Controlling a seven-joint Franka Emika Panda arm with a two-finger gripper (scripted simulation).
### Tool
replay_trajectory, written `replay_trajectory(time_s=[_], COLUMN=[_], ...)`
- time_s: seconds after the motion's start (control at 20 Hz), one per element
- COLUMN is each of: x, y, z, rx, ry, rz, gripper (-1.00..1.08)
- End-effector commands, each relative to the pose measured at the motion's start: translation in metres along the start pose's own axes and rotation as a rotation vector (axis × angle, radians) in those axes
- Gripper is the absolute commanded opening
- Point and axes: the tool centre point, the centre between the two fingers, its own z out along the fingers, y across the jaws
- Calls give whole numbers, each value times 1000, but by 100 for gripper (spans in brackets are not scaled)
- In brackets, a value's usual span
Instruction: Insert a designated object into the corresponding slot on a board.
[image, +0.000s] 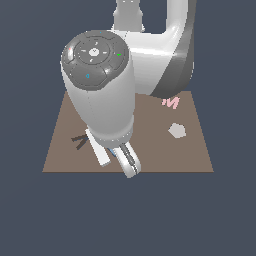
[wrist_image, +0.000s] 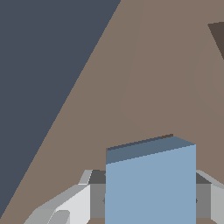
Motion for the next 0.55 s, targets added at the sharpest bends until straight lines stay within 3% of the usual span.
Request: replay_trajectory(time_s=[0.0,0.05,0.5], x=[0,0,0], y=[0,0,0], z=[3,3,3], rx=[0,0,0], ry=[0,0,0], rz=[0,0,0], gripper=[-100,100,100])
